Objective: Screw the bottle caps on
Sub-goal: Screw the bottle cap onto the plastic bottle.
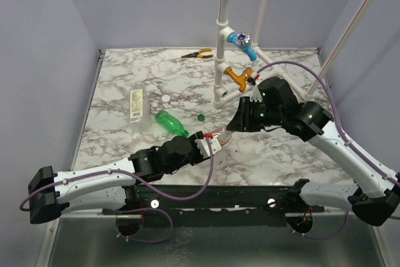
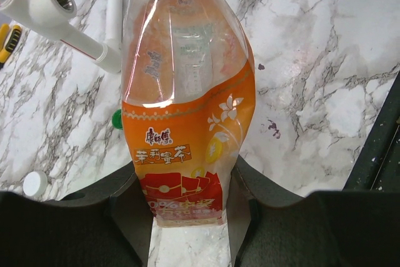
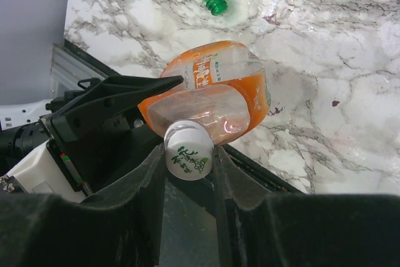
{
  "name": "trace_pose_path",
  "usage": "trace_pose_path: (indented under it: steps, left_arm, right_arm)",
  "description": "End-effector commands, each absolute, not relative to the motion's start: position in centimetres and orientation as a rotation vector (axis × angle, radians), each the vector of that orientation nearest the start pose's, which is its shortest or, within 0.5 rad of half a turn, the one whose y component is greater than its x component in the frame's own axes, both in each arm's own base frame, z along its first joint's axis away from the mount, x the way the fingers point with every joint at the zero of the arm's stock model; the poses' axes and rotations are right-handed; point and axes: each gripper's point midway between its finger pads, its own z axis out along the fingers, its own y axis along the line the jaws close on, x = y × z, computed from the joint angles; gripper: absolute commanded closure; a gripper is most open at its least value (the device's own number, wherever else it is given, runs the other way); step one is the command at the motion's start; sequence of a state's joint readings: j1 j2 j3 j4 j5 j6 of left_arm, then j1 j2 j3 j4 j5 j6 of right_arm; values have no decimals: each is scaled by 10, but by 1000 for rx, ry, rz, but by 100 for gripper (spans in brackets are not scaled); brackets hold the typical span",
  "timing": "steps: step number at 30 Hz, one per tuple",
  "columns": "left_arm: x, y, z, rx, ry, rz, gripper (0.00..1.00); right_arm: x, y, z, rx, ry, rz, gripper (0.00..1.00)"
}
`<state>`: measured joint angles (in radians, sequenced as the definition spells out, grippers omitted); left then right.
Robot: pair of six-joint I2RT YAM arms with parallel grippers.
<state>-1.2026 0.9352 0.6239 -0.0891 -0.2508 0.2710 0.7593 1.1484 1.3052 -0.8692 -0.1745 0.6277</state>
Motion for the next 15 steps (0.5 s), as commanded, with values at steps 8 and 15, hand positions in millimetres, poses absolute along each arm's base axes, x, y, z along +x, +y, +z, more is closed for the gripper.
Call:
trace_pose_path:
  steps: [8,15]
  left_arm:
    - [175,-302,193,1089,1554,-444,87]
    - [185,-312,202,1007,1526,-449,100]
  right_arm:
    - [184,248,264,-265,2471,842,71]
    - [184,241,251,-276,2526,765,71]
